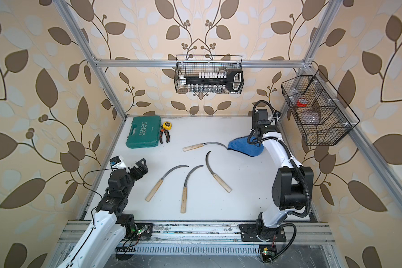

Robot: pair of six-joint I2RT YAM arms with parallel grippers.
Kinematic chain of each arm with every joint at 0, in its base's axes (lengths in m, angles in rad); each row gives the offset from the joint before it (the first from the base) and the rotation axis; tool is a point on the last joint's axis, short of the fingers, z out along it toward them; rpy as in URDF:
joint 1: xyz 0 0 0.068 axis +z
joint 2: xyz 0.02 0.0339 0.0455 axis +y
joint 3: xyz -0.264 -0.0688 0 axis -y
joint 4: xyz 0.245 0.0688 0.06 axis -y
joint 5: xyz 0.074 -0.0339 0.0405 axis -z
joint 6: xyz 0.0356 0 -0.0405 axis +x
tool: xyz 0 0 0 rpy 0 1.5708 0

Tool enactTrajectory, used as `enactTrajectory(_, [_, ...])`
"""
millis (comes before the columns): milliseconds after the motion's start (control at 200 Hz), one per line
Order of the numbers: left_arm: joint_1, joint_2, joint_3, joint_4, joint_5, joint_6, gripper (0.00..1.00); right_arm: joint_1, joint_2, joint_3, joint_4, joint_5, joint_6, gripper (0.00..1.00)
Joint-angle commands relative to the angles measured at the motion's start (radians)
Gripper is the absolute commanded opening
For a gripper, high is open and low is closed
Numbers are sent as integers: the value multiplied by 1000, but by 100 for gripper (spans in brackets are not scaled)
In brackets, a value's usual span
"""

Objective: Wipe small sickles with rags
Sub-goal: Adjust the rag at the center of the board.

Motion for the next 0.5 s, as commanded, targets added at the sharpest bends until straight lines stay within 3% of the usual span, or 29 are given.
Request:
enactTrajectory(0, [5,1,22,7,-11,-3,99,4,-59,37,-80,91,13,0])
enactTrajectory(100, [5,6,24,9,-11,-3,99,-12,-115,43,-103,108,10,0])
enactTrajectory(240, [4,12,25,9,-7,-3,99,-50,-167,39,-84,25,-19,0])
enactTrajectory(495, [5,14,27,9,-6,-4,99,1,-105,-39,6,-19,-40,0])
